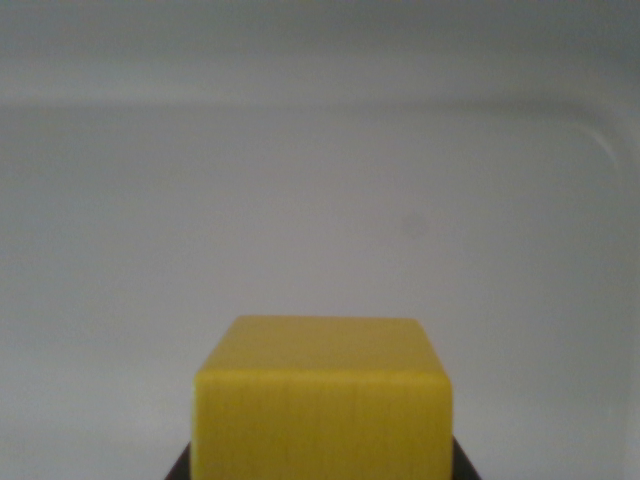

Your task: Pick yellow cube

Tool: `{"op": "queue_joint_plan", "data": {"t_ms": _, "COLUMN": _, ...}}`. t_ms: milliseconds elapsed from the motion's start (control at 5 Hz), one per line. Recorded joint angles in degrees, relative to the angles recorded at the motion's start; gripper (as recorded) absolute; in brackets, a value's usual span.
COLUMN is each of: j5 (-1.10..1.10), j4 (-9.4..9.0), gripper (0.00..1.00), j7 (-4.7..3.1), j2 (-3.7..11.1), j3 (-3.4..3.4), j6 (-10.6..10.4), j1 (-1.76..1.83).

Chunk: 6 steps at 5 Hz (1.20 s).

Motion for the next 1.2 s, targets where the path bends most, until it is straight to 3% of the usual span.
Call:
{"op": "queue_joint_plan", "data": {"t_ms": 200, "j5": 0.0, "j4": 0.0, "gripper": 1.0, "j7": 0.0, "j2": 0.0, "j3": 0.0, "j6": 0.0, "j1": 0.0}}
{"op": "queue_joint_plan", "data": {"t_ms": 400, "j5": -0.09, "j4": 1.3, "gripper": 1.0, "j7": 0.1, "j2": -0.87, "j3": -0.04, "j6": 2.2, "j1": 0.01}}
{"op": "queue_joint_plan", "data": {"t_ms": 600, "j5": -0.09, "j4": 1.3, "gripper": 1.0, "j7": 0.1, "j2": -0.87, "j3": -0.04, "j6": 2.2, "j1": 0.01}}
{"op": "queue_joint_plan", "data": {"t_ms": 800, "j5": -0.16, "j4": 2.46, "gripper": 1.0, "j7": 0.19, "j2": -1.64, "j3": -0.07, "j6": 4.1, "j1": 0.02}}
{"op": "queue_joint_plan", "data": {"t_ms": 1000, "j5": -0.16, "j4": 2.46, "gripper": 1.0, "j7": 0.19, "j2": -1.64, "j3": -0.07, "j6": 4.1, "j1": 0.02}}
{"op": "queue_joint_plan", "data": {"t_ms": 1200, "j5": -0.23, "j4": 3.44, "gripper": 1.0, "j7": 0.26, "j2": -2.3, "j3": -0.09, "j6": 5.7, "j1": 0.03}}
